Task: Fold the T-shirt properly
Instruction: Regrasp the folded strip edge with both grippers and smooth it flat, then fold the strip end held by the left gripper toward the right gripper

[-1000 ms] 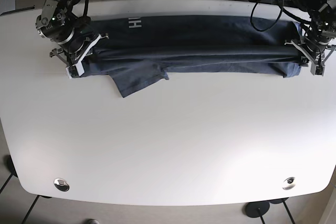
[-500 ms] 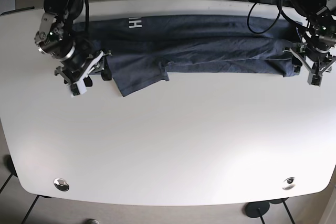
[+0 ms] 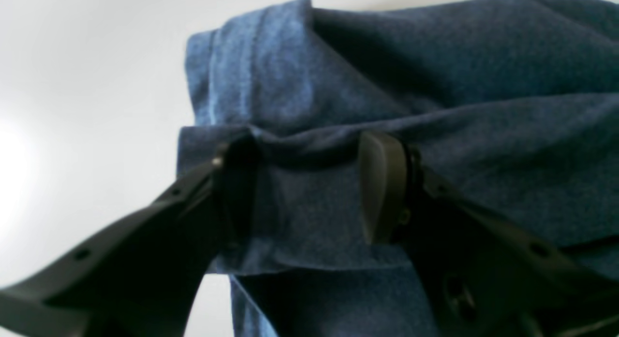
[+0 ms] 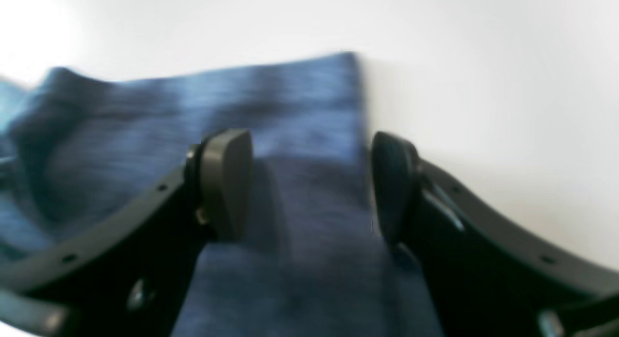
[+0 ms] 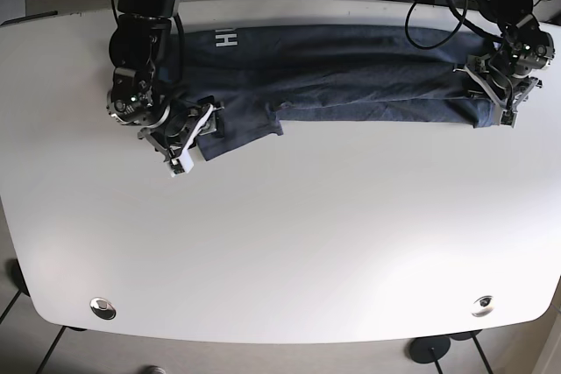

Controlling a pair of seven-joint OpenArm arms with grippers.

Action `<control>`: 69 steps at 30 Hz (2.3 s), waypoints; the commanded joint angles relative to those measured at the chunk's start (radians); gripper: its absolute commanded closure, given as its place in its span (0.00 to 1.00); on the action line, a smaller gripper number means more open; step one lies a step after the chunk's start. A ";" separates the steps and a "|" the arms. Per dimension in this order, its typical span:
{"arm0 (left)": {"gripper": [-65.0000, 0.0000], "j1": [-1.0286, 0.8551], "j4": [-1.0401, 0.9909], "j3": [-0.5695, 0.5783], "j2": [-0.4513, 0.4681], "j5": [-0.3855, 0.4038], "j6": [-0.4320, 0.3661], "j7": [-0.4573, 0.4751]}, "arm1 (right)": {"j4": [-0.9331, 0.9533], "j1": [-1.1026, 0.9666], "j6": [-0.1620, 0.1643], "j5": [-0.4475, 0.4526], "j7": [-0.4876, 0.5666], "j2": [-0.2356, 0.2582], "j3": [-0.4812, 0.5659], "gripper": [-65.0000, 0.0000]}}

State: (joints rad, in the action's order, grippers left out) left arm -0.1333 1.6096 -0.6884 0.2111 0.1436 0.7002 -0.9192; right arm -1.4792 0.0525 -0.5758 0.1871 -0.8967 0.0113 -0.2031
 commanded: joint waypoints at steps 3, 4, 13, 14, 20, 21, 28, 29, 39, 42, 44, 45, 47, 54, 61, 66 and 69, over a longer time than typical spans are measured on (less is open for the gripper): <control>0.52 0.008 0.014 -0.004 0.017 0.009 -0.002 0.019 | -0.007 0.014 0.003 -0.001 -0.020 -0.007 0.012 0.60; 0.52 0.008 0.014 -0.004 0.017 0.008 -0.002 0.019 | -0.008 0.016 0.003 -0.001 -0.005 -0.015 0.012 0.75; 0.52 0.008 0.014 -0.004 0.017 0.008 -0.002 0.019 | -0.394 -0.110 0.006 0.001 -0.028 -0.021 0.009 0.97; 0.52 0.008 0.014 -0.004 0.017 0.008 -0.002 0.019 | -0.444 -0.133 0.006 0.001 -0.058 -0.021 0.009 0.97; 0.52 0.011 -0.048 -0.004 0.021 0.008 -0.002 0.019 | -0.548 -0.265 0.006 0.074 -0.134 -0.032 -0.124 0.97; 0.52 0.011 -0.053 -0.004 0.021 0.008 -0.002 0.019 | -0.536 -0.283 0.006 0.091 -0.134 -0.032 -0.157 0.97; 0.63 0.010 -0.059 -0.001 0.023 0.008 -0.002 0.019 | -0.495 -0.348 0.001 0.107 -0.131 -0.006 -0.310 0.84; 0.63 0.011 -0.055 0.002 0.023 0.008 -0.002 0.019 | -0.509 -0.349 0.000 0.108 -0.131 -0.006 -0.348 0.70; 0.63 0.014 -0.050 0.003 0.023 0.011 -0.002 0.019 | -0.498 -0.380 -0.056 0.234 -0.132 -0.012 -0.206 0.45; 0.63 0.011 -0.053 -0.003 0.023 0.009 -0.002 0.019 | -0.409 -0.377 -0.056 0.188 -0.121 -0.014 -0.172 0.66; 0.63 0.010 -0.053 -0.004 0.023 0.009 -0.002 0.019 | -0.338 -0.374 -0.056 0.163 -0.065 -0.012 -0.169 0.78; 0.63 0.010 -0.059 -0.004 0.023 0.008 -0.002 0.019 | -0.303 -0.374 -0.056 0.151 -0.029 -0.010 -0.169 0.80; 0.63 0.010 -0.061 -0.004 0.023 0.008 -0.002 0.019 | -0.222 -0.352 -0.056 0.119 0.029 -0.006 -0.169 0.79; 0.63 0.154 -0.294 0.005 0.024 -0.068 -0.002 0.133 | -0.056 -0.201 -0.054 0.038 0.104 0.025 -0.184 0.80; 0.63 0.271 -0.257 -0.001 0.023 -0.103 -0.002 0.147 | -0.051 -0.158 -0.054 0.038 0.098 0.037 -0.212 0.80; 0.57 0.255 -0.185 -0.006 0.084 0.130 -0.002 0.064 | -0.051 -0.164 -0.054 0.047 0.096 0.036 -0.212 0.80; 0.40 0.209 -0.185 -0.070 0.109 0.288 -0.002 0.050 | -0.051 -0.165 -0.056 0.048 0.096 0.036 -0.212 0.80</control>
State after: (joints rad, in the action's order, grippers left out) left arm 0.0635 1.4071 -0.7670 0.3046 0.4225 0.6975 -0.8768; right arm -1.5242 -0.1112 -0.6472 0.2699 -0.7620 0.0368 -0.4118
